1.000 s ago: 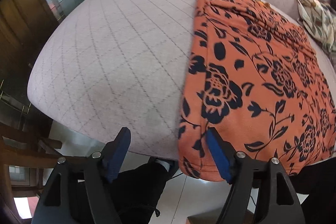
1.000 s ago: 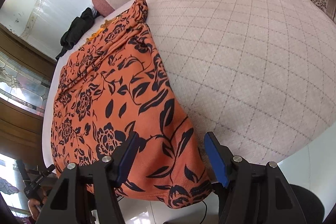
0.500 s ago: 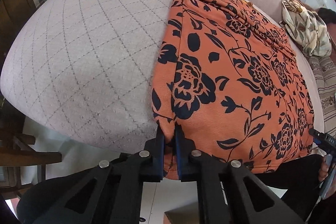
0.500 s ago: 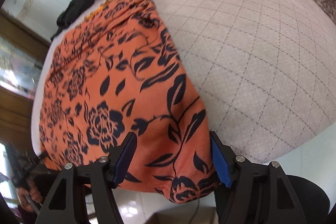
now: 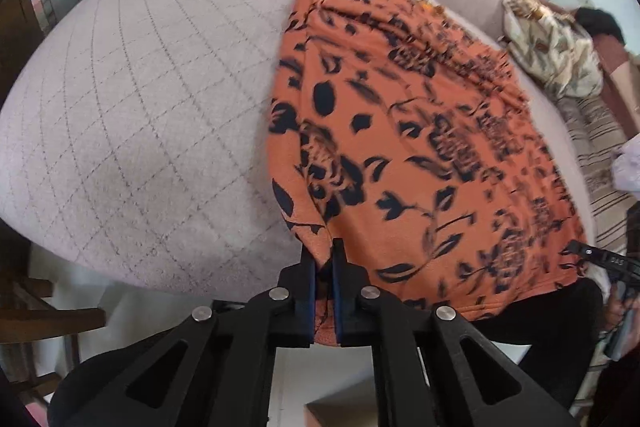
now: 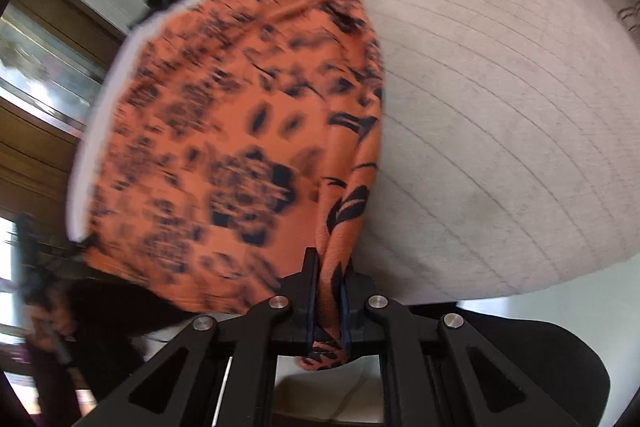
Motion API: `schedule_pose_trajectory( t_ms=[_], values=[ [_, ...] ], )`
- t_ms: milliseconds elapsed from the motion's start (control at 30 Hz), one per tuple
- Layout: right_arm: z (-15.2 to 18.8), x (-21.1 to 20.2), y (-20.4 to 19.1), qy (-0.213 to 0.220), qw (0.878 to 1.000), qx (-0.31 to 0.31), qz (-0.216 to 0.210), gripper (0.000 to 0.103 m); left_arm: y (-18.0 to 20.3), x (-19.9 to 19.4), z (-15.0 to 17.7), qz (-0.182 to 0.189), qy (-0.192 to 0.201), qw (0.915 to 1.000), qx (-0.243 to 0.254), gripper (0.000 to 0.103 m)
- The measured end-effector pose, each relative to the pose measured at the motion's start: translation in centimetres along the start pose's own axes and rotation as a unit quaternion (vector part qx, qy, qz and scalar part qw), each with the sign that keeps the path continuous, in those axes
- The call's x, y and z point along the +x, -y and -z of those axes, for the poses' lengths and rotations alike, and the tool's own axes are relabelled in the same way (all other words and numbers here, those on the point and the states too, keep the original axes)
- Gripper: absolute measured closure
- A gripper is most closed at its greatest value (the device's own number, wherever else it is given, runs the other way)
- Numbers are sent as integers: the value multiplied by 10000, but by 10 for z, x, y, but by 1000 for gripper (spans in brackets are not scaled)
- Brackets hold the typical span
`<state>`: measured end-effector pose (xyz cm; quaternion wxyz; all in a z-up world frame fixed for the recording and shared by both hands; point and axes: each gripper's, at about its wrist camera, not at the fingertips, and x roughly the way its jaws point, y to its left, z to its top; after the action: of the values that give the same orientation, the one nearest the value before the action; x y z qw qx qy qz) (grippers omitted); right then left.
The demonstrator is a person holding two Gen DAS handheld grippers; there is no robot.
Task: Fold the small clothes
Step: 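Lift the hem with both grippers and fold it over onto the collar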
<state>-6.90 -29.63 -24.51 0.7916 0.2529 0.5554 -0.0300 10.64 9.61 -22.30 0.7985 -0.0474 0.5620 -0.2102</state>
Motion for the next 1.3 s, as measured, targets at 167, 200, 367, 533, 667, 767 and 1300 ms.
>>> schedule_pose_trajectory(
  t_ms=[167,200,367,533,667,767,1300],
  values=[
    [-36,-38,-4,464,9949,204,-874,94,4,-32,-47,660,290,9974,20,97],
    [-44,-43,-5,580,9932,239,-980,94,5,-36,-60,717,347,9968,42,97],
    [-132,-63,-13,1360,9838,357,-1110,94,7,-44,-157,872,653,9940,-58,97],
    [-239,-29,1,1836,9733,864,-1069,94,1,2,-262,696,822,9937,-308,96],
    [-303,43,35,1970,9560,1733,-1314,90,-9,84,-317,431,982,9918,-689,96],
    [-319,91,65,2180,9357,2420,-1352,82,-26,141,-328,365,760,9892,-1200,94],
    [-282,67,-60,1688,9840,-258,-502,45,8,27,-259,-460,2350,9570,-1635,40]
  ],
)
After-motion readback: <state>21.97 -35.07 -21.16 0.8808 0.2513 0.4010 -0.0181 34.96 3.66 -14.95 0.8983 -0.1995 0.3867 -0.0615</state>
